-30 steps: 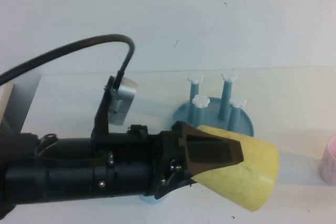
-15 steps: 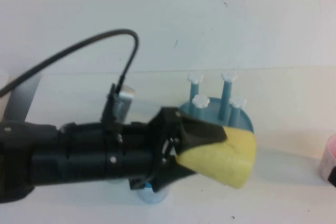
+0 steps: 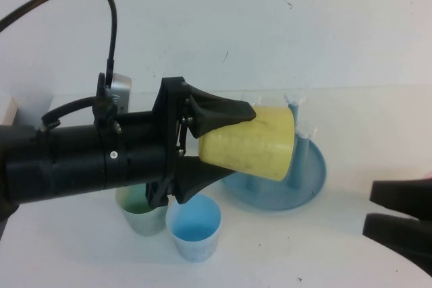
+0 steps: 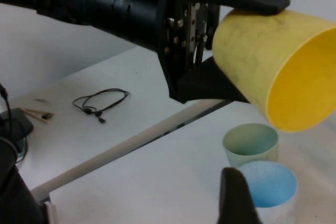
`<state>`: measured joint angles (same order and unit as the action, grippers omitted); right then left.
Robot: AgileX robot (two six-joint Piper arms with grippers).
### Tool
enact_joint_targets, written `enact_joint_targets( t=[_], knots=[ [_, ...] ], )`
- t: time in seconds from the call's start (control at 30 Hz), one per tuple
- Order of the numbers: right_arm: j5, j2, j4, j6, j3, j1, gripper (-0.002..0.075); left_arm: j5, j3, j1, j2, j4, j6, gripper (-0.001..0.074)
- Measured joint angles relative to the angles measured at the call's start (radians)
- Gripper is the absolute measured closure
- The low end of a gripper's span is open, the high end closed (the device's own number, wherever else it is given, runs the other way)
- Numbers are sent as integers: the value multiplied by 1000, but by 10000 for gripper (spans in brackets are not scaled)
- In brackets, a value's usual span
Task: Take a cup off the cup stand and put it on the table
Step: Hand over the cup
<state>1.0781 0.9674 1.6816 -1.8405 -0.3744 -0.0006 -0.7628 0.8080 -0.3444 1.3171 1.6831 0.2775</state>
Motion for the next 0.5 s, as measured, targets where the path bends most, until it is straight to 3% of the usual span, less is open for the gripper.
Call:
enact_joint_targets(
  t=[0.5],
  knots=[
    [82,397,2,-11,-255,28,333,10,0,0,0,0,-65,160]
  ],
)
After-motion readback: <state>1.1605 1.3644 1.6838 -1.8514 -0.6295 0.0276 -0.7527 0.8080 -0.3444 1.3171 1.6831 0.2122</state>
